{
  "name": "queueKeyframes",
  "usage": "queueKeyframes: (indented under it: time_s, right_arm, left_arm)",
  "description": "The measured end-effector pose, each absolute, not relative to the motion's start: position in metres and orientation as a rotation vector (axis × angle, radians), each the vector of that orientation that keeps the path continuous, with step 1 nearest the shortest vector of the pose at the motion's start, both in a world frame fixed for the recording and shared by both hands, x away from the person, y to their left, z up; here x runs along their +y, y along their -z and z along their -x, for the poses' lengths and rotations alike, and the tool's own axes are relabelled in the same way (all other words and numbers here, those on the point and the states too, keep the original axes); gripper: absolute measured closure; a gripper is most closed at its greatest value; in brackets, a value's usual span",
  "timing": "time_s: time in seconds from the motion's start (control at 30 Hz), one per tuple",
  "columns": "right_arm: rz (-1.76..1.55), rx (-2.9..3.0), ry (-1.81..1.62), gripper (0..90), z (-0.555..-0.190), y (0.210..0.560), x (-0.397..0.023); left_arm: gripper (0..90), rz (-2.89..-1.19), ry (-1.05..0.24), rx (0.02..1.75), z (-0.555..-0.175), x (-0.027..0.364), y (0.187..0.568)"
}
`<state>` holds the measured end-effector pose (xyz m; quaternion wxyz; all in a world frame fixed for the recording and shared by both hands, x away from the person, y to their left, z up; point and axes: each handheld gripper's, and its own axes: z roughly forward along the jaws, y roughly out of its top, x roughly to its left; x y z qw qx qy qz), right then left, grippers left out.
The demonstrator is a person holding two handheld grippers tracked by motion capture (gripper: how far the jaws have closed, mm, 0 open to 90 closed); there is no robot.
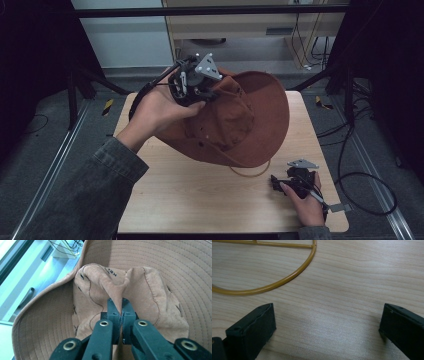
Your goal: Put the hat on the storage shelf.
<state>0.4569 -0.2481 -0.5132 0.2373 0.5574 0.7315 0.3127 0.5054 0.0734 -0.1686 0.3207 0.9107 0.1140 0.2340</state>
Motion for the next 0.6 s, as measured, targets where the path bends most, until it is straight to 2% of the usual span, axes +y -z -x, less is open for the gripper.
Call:
queueKeyframes:
  time_s: [0.6]
  right_arm:
    - [-1.523, 2.010, -0.859, 0.4, -0.457, 0.513, -0.248]
  left_arm:
    - [88.4, -2.419, -0.600, 0.256, -0.524, 0.036, 0.173]
